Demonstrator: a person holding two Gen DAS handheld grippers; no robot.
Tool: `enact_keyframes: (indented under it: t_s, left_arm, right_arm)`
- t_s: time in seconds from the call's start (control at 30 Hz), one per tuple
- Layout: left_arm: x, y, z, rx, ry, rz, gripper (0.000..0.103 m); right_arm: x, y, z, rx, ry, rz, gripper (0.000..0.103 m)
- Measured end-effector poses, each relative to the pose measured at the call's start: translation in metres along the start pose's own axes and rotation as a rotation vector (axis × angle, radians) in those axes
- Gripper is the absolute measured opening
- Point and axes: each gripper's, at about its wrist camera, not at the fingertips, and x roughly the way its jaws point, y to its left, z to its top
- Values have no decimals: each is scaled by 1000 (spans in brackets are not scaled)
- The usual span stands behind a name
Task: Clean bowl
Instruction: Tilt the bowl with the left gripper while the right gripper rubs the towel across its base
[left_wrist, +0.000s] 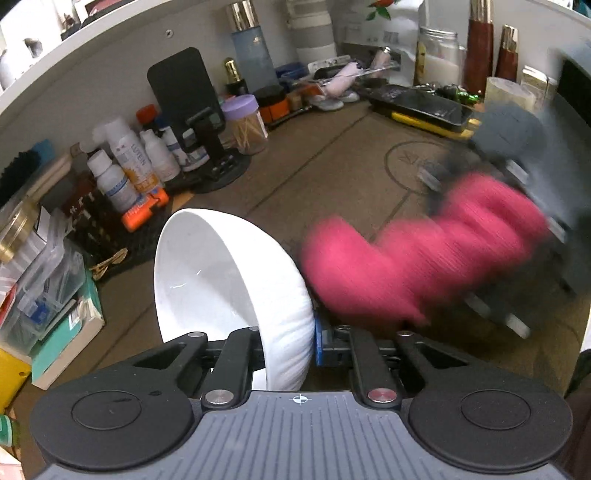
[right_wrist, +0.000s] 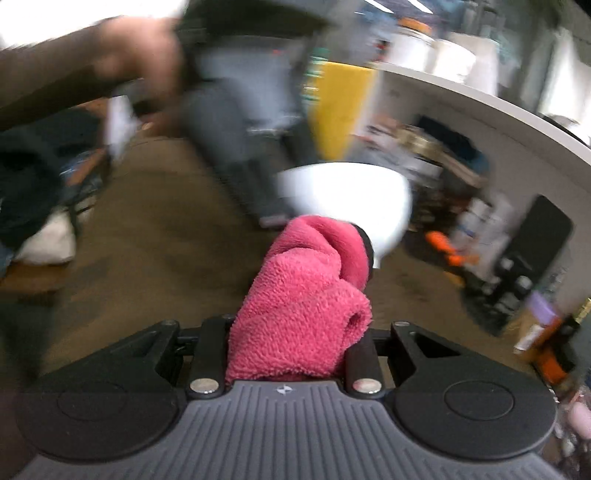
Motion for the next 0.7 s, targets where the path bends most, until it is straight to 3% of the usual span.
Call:
enact_keyframes:
  t_s: [0.07, 0.17, 0.27, 0.37, 0.43, 0.53, 0.63, 0.7]
  left_arm:
    - [1, 4, 5, -7, -1, -8, 15]
    - [0, 13, 12, -20, -1, -9, 18]
    - [0, 31, 9, -26, 10, 55, 27]
    - [-1, 46, -2, -79, -5, 51, 39]
    - [-2, 54, -9, -113, -25, 35, 35]
    - [-3, 64, -18, -172, -38, -49, 20]
    - [0, 89, -44, -346, -85, -138, 22]
    - [-1, 114, -76, -531, -168, -218, 24]
  right_arm:
    - [-2, 0, 4, 15, -30, 8, 26]
    - [11, -20, 10, 61, -29, -79, 26]
    - [29, -60, 15, 180, -39, -196, 26]
    - [39, -92, 19, 299, -74, -272, 26]
    - [45, -105, 22, 351, -93, -286, 26]
    - [54, -110, 22, 364, -89, -293, 26]
    - [58, -108, 20, 368, -84, -283, 26]
    - [60, -103, 20, 360, -86, -264, 26]
